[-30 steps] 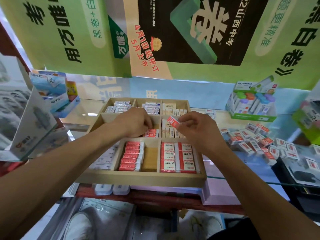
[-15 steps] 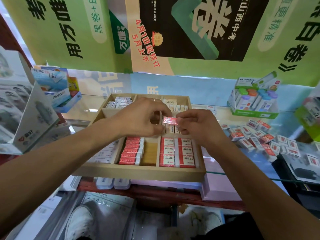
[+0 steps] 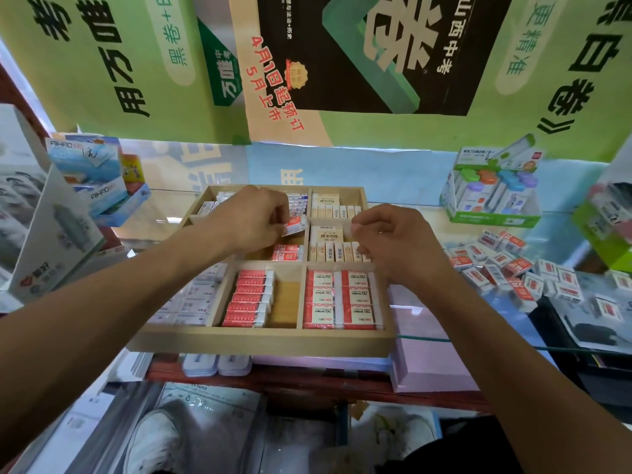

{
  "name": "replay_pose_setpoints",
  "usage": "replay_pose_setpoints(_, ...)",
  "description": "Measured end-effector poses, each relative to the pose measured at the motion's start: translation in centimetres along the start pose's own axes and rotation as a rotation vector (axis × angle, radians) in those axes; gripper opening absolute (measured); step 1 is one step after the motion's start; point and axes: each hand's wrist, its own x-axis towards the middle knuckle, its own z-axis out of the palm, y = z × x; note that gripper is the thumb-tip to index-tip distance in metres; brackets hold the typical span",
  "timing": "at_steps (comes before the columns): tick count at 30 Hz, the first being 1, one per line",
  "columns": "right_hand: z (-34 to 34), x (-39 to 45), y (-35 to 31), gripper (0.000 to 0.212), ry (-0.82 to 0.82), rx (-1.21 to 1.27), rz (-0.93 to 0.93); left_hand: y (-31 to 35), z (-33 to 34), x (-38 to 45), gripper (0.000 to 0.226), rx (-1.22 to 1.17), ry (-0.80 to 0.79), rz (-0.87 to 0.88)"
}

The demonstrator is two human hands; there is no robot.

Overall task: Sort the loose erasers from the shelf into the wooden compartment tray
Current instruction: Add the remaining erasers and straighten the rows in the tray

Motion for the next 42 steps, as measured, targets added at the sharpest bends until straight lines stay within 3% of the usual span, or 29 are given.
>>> replay_pose_setpoints(5, -0.1, -0.1, 0.5, 0.008, -0.006, -0.075, -0.03, -0.5, 0.5, -0.2, 0.014, 0.082, -0.008, -0.006)
replay_pose_setpoints(13, -0.1, -0.2, 0.8, 0.008, -0.071, -0.149, -0.05, -0.2, 0.3, -0.4, 0.033, -0.035, -0.172, 0.041)
replay_pose_setpoints(20, -0.9, -0.3, 1.3, 0.011, -0.044, -0.131, -0.078, 0.8, -0.2, -0.5, 0.034, -0.047, -0.137, 0.115)
replay_pose_setpoints(27, -5.8, -1.1, 4.3, 0.011, 0.077, -0.236, -0.07, 7.9, 0.0, 2.7, 0.027, -0.164, -0.054, 0.279)
replay_pose_setpoints(34, -12.5, -2.0, 8.6, 0.015, 0.292, -0.426, -0.006, 16.2, 4.2, 5.9, 0.027, -0.23, -0.154, 0.382)
replay_pose_setpoints(42, -15.5, -2.7, 13.3, 0.008, 0.235, -0.597, 0.02, 21.7, 9.0, 7.5, 0.039, 0.126, -0.261, 0.58)
